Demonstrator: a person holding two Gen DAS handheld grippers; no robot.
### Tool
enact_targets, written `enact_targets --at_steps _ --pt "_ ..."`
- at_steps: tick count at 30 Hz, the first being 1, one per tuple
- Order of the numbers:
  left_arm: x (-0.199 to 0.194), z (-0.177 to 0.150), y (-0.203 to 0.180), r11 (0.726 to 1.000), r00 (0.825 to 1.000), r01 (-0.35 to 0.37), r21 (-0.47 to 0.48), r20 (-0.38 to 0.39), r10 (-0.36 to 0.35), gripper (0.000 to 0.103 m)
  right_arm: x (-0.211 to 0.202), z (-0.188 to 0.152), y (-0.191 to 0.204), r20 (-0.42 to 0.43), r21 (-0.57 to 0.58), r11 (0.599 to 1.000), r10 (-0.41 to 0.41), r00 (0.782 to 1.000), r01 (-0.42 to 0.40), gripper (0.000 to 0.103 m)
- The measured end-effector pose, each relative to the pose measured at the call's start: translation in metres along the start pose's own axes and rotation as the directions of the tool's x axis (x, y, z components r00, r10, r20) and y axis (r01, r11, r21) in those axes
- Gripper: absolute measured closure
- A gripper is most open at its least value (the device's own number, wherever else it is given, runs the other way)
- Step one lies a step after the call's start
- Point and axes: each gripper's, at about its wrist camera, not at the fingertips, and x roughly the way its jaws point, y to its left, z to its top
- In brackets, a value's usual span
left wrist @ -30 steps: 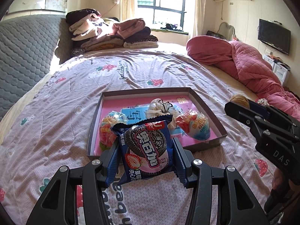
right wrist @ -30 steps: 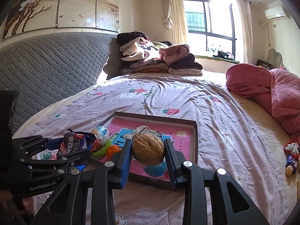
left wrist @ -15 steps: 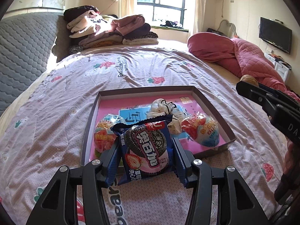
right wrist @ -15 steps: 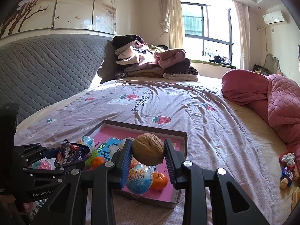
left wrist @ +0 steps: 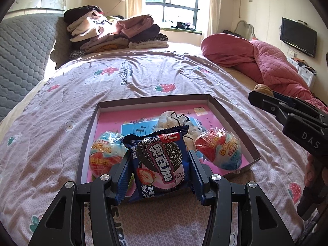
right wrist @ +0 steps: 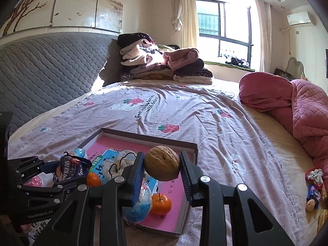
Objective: Organize objects
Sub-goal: 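Carry the Oreo pack with left tool over the tray while right tool carries the walnut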
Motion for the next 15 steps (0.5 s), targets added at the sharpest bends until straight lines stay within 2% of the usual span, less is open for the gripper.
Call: enact_targets --at_steps 15 --pt "0.022 -0.005 -0.004 1.000 0.999 0.017 0.019 -0.029 -0.016 0.049 0.026 -0.037 -0.018 -0.163 0.032 0.999 -0.015 0.986 0.021 0.069"
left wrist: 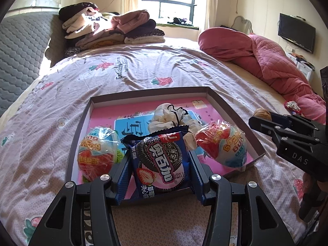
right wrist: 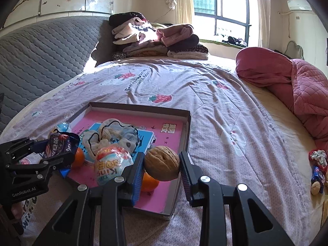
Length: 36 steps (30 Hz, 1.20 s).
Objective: Organize objects
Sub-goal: 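Carry the Oreo pack with left tool over the tray while right tool carries the walnut, then lower the Oreo pack with left tool into the tray while right tool lowers the walnut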
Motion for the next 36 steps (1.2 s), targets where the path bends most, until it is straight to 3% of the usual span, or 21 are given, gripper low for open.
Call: enact_targets --at_steps 18,36 --pt "0.010 -0.007 -0.005 0.999 1.000 0.029 0.020 -0.009 -0.029 0.049 0.015 -0.024 0.015 -0.111 -0.081 0.997 -0.025 0.993 0.016 0.069" --pt "0.018 -0.006 0.002 0.997 0.997 0.081 -0.009 -0.017 -0.082 0.049 0.023 -0.024 0.022 -0.107 -0.111 0.994 -0.031 0.994 0.019 0.069"
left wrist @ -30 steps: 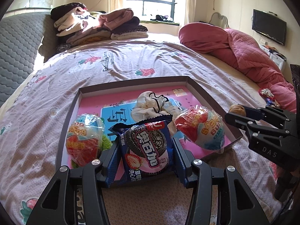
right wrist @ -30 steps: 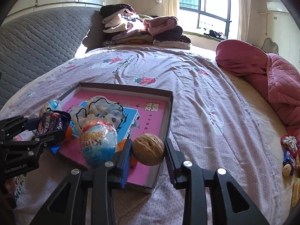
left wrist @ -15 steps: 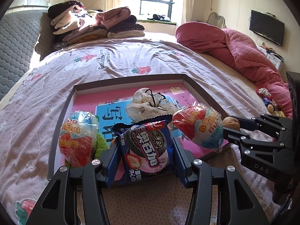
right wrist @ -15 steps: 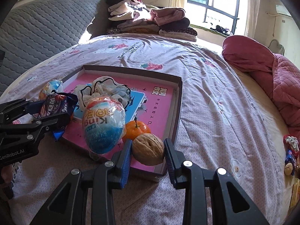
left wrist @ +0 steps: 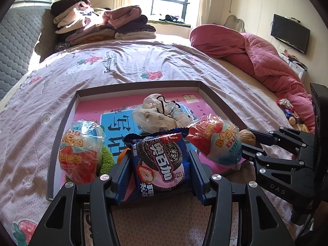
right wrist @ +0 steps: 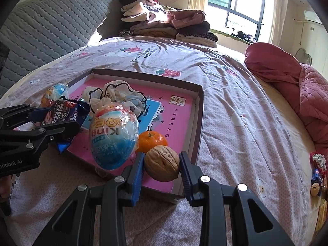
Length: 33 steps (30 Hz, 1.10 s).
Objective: Organize objects
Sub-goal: 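Lower the Oreo pack with left tool into the tray while right tool lowers the walnut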
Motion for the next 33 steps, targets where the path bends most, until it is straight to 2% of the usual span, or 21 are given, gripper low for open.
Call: enact_targets --at_steps 8,21,33 --pt "0.0020 0.0022 0.0035 1.000 1.000 -0.002 -0.002 0.005 0.002 0.048 0.0004 0.0007 0.0008 -0.004 -0.011 1.000 -0.007 1.000 0.007 0.069" --pt "0.0041 0.0006 0.0013 1.000 1.000 -0.021 0.018 0.003 0.021 0.040 -0.0004 0.0010 0.0034 -0.014 -0.015 1.000 -0.015 1.000 0.015 0.069" --pt "0.0016 0.0016 0.0009 1.000 1.000 -0.018 0.010 -0.006 0.018 0.039 -0.0014 0.0011 0.0033 -0.018 -0.014 1.000 -0.022 1.000 0.022 0.067"
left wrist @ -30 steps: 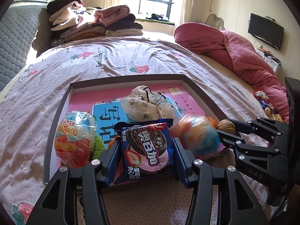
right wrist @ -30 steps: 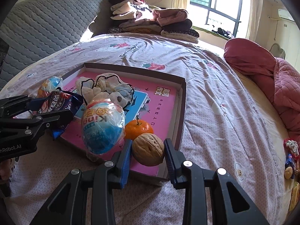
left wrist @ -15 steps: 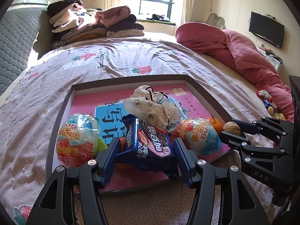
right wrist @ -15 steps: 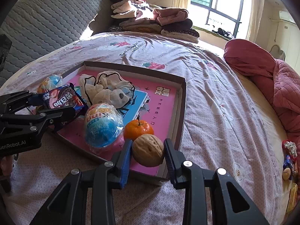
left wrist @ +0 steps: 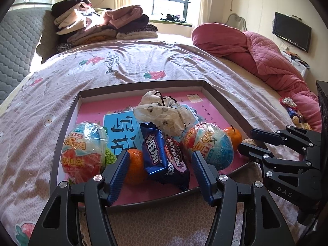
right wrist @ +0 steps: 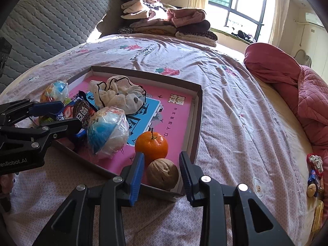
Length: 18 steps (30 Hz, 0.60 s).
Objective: Organize objects
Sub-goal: 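Lower the Oreo pack with left tool into the tray while right tool lowers the walnut, then open left tool to release the Oreo pack while right tool releases the walnut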
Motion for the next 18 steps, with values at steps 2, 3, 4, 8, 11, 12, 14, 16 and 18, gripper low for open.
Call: enact_targets --at_steps 2,3,4,8,11,12,14,16,18 --pt "-0.0013 0.0000 -0.0008 1.000 1.000 -0.003 0.003 0.002 0.003 0.039 0.0004 -0.0003 -0.0004 0.000 0.007 1.000 -0.001 1.000 0.001 0.066" --pt "-0.0021 -0.0002 -0.0015 1.000 1.000 -0.004 0.004 0.003 0.004 0.039 0.0006 -0.0004 -0.0007 0.000 0.010 1.000 -0.001 1.000 0.001 0.066" --pt "-0.0027 -0.0004 -0.0019 1.000 1.000 -0.002 0.005 0.003 0.002 0.039 0.0007 -0.0007 -0.0015 -0.001 0.014 1.000 0.001 1.000 -0.001 0.065" --pt "-0.0038 -0.0002 -0.0031 1.000 1.000 -0.006 0.005 0.003 0.006 0.039 0.0006 -0.0003 -0.0022 0.000 0.020 1.000 0.003 1.000 -0.003 0.062" --pt "-0.0049 0.0000 -0.0045 1.000 1.000 -0.012 0.007 0.000 0.012 0.039 -0.0001 -0.0002 -0.0020 0.000 0.020 1.000 0.000 1.000 0.000 0.061" --pt "-0.0055 0.0001 -0.0044 1.000 1.000 -0.014 0.007 0.001 0.014 0.039 -0.0003 -0.0002 -0.0017 0.001 0.020 1.000 0.000 1.000 0.000 0.060" --pt "-0.0068 0.0006 -0.0045 1.000 1.000 -0.015 0.006 0.002 0.015 0.039 -0.0008 0.0000 -0.0013 0.001 0.022 1.000 0.001 1.000 -0.001 0.059" --pt "-0.0082 0.0009 -0.0042 1.000 1.000 -0.017 0.005 0.002 0.017 0.038 -0.0016 0.0002 -0.0010 0.002 0.023 1.000 0.002 1.000 -0.002 0.058" --pt "-0.0103 0.0014 -0.0038 1.000 1.000 -0.018 0.005 0.006 0.018 0.038 -0.0027 0.0005 -0.0005 0.005 0.024 1.000 0.002 1.000 -0.002 0.058"
